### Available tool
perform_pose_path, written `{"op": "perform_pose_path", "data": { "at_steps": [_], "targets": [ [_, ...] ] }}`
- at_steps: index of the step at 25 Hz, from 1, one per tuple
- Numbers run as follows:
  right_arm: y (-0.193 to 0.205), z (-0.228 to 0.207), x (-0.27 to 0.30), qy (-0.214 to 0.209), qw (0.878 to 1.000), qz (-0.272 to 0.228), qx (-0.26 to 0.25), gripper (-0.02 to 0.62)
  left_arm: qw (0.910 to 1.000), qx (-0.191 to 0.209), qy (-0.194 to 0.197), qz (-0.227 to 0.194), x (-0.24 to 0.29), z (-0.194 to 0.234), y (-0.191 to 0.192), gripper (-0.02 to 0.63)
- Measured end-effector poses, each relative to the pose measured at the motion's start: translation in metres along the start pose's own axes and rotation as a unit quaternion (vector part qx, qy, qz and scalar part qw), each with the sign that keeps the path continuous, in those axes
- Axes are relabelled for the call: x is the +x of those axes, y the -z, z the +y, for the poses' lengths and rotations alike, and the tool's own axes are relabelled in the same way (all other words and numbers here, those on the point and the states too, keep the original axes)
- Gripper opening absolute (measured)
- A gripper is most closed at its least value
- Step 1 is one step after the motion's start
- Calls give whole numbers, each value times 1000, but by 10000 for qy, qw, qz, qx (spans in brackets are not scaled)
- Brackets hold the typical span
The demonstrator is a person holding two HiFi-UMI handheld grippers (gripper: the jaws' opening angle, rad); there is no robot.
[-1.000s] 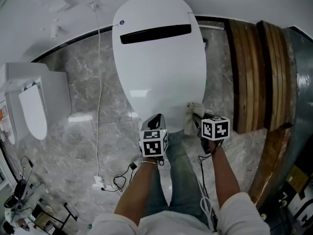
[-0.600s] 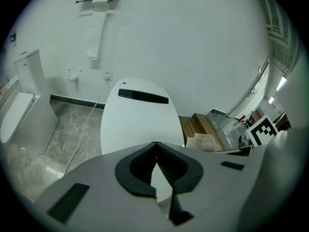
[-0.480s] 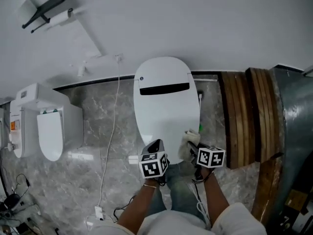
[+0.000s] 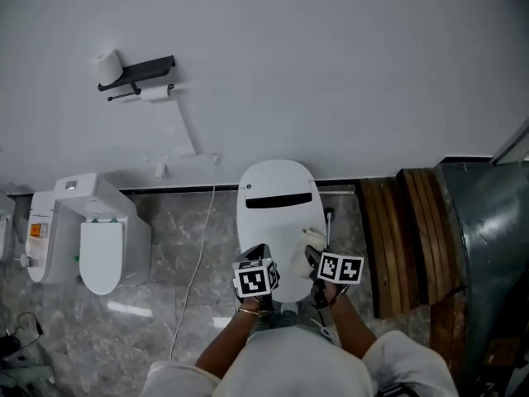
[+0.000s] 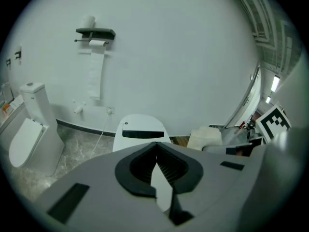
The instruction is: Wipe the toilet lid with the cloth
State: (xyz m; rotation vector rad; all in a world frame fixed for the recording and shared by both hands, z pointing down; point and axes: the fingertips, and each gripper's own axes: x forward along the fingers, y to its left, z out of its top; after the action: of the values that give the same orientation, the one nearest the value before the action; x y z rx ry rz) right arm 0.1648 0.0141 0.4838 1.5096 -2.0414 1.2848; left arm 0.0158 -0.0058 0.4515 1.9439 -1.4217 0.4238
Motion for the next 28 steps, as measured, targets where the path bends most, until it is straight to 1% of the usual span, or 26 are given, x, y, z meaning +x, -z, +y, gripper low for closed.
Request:
{"op": "perform_pose_path", "data": {
  "at_steps": [2, 5, 8, 11, 15, 20, 28],
  "targets": [
    [-9, 13, -5, 144, 9992, 56, -364, 95, 9997, 156, 48, -170, -8, -6, -26, 14],
    [-32, 37, -2, 245, 9959, -33, -869, 95, 9981, 443, 66, -422, -12, -14, -67, 14],
    [-46, 55, -2, 358, 9922, -245, -1166, 95, 9962, 640, 54, -584, -16, -20, -87, 14],
    [-50, 62, -11, 393, 9912, -414, -1191, 95, 9960, 668, 14, -600, -19, -19, -85, 14],
    [-54, 58, -13, 381, 9924, -431, -1092, 95, 9950, 782, -149, -598, -18, -14, -84, 14],
    [-56, 52, -18, 441, 9914, -492, -1130, 95, 9950, 768, -169, -608, -21, -19, -81, 14],
    [-53, 55, -22, 375, 9925, -482, -1063, 95, 9958, 719, -170, -535, -23, -22, -74, 14]
  ]
}}
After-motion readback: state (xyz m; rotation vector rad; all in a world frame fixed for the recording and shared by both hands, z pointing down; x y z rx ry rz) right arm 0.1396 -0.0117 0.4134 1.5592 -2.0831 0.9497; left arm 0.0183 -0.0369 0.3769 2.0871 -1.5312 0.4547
